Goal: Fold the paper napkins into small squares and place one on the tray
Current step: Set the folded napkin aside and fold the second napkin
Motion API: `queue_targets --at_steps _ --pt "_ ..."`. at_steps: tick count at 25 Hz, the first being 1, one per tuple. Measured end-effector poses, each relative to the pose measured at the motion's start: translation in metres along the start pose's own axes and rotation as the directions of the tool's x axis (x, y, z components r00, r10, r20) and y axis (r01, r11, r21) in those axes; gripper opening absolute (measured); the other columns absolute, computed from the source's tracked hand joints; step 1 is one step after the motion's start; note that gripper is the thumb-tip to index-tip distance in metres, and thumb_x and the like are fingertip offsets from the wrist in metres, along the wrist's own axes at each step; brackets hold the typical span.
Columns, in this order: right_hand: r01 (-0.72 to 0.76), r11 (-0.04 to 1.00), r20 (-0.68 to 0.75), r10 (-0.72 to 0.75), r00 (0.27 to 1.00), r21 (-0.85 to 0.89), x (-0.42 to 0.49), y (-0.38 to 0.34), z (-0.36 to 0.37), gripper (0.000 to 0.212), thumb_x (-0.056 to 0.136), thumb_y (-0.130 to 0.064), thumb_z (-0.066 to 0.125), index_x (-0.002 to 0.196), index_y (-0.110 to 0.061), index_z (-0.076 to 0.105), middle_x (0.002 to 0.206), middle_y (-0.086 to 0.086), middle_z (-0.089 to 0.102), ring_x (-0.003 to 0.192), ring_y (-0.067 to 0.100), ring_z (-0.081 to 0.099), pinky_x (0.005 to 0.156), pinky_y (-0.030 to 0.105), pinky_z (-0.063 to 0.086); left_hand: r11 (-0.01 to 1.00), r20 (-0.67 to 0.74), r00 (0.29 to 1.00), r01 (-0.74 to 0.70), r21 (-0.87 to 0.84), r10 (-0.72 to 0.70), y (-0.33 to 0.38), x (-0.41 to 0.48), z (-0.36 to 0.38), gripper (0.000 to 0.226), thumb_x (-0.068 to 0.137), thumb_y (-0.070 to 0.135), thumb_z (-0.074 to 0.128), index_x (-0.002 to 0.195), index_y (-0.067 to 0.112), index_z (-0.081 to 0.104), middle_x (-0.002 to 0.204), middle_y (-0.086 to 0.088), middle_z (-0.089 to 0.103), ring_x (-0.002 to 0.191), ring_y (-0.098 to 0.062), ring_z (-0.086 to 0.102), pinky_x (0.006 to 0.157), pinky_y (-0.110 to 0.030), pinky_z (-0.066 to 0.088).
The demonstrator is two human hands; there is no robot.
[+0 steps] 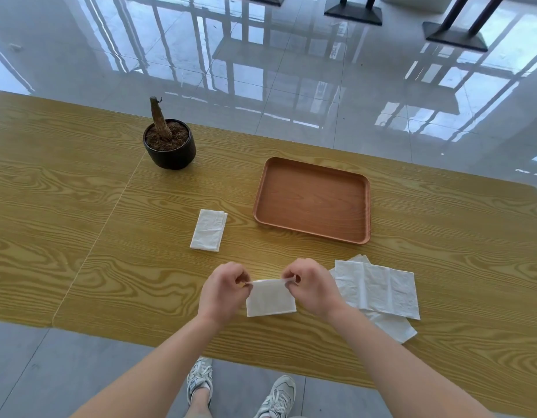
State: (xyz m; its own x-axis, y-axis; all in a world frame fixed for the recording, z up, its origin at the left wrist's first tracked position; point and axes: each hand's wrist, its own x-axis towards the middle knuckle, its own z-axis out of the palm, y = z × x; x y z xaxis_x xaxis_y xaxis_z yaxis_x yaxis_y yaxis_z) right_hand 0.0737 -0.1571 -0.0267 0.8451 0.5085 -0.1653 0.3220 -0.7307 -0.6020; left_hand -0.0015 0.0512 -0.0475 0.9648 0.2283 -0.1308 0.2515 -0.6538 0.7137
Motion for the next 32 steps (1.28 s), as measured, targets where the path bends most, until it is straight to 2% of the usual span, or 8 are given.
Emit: queue_targets --at_steps 5,9,11,13,16,24,27,32 --pt "0.167 0.956 0.082 -0.151 0.985 -0.240 -0.032 0.003 0.011 0.022 0.087 -0.002 0.062 0.096 -0.017 0.074 0.098 -0.007 0.066 0.094 0.019 0.054 0.065 0.037 0.054 0.892 0.063 0.931 -0.363 0.269 0.360 -0.015 -0.026 0.004 0.028 0.061 -0.008 0.074 0.070 0.017 0.064 0.078 0.004 0.062 0.074 -0.024 0.057 0.058 -0.037 0.049" --pt "0.176 0.950 0.062 -0.165 0.984 -0.257 -0.044 0.008 0.017 0.039 0.076 -0.003 0.060 0.110 -0.017 0.071 0.110 -0.008 0.066 0.102 0.019 0.053 0.077 0.032 0.054 0.868 0.011 0.920 -0.373 0.327 0.391 -0.016 -0.037 0.010 0.028 0.060 -0.007 0.072 0.069 0.017 0.061 0.081 0.002 0.060 0.077 -0.025 0.056 0.062 -0.039 0.047" --pt "0.168 0.948 0.012 -0.172 0.985 -0.271 -0.049 0.010 0.023 0.044 0.087 -0.016 0.061 0.131 -0.018 0.062 0.134 -0.006 0.061 0.123 0.021 0.051 0.100 0.036 0.049 0.844 0.027 0.915 -0.384 0.376 0.404 -0.015 -0.041 0.017 0.025 0.073 0.003 0.065 0.095 0.016 0.068 0.110 -0.005 0.065 0.105 -0.030 0.061 0.083 -0.043 0.051" --pt "0.185 0.919 0.105 -0.158 0.982 -0.349 -0.053 0.012 0.032 0.056 0.102 -0.042 0.043 0.154 -0.022 0.035 0.163 -0.007 0.031 0.151 0.021 0.023 0.121 0.041 0.025 0.773 0.168 0.897 -0.439 0.458 0.409 -0.019 -0.048 0.028 0.044 0.094 0.026 0.052 0.136 0.013 0.055 0.152 -0.011 0.045 0.143 -0.032 0.039 0.112 -0.048 0.035" --pt "0.223 0.859 0.220 -0.133 0.966 -0.461 -0.060 0.023 0.047 0.073 0.101 -0.066 0.021 0.160 -0.024 0.012 0.169 -0.009 0.003 0.155 0.021 -0.006 0.121 0.046 0.001 0.699 0.316 0.875 -0.483 0.528 0.366 -0.030 -0.059 0.039 0.075 0.102 0.061 0.032 0.156 0.010 0.025 0.167 -0.008 0.015 0.154 -0.026 0.013 0.120 -0.049 0.014" --pt "0.206 0.881 0.207 -0.127 0.970 -0.426 -0.059 0.029 0.047 0.076 0.099 -0.071 0.018 0.160 -0.027 0.009 0.169 -0.012 0.002 0.155 0.019 -0.005 0.123 0.044 -0.001 0.677 0.339 0.875 -0.483 0.556 0.346 -0.034 -0.064 0.038 0.082 0.099 0.068 0.029 0.158 0.012 0.018 0.168 -0.007 0.011 0.155 -0.025 0.008 0.119 -0.052 0.012" --pt "0.123 0.932 0.035 -0.118 0.992 -0.342 -0.046 0.022 0.038 0.058 0.104 -0.048 0.039 0.154 -0.019 0.033 0.160 -0.003 0.036 0.146 0.021 0.031 0.118 0.043 0.032 0.746 0.213 0.905 -0.424 0.514 0.367 -0.034 -0.068 0.036 0.065 0.102 0.055 0.037 0.152 0.014 0.037 0.163 -0.009 0.028 0.151 -0.029 0.023 0.119 -0.051 0.018" --pt "0.120 0.906 0.000 -0.132 0.991 -0.407 -0.019 0.010 0.029 0.032 0.093 -0.026 0.066 0.124 -0.016 0.064 0.115 -0.002 0.064 0.104 0.022 0.056 0.086 0.037 0.051 0.814 -0.018 0.923 -0.330 0.479 0.385 -0.023 -0.065 0.028 0.021 0.099 0.032 0.051 0.098 0.017 0.066 0.104 -0.001 0.062 0.097 -0.027 0.061 0.086 -0.041 0.048"
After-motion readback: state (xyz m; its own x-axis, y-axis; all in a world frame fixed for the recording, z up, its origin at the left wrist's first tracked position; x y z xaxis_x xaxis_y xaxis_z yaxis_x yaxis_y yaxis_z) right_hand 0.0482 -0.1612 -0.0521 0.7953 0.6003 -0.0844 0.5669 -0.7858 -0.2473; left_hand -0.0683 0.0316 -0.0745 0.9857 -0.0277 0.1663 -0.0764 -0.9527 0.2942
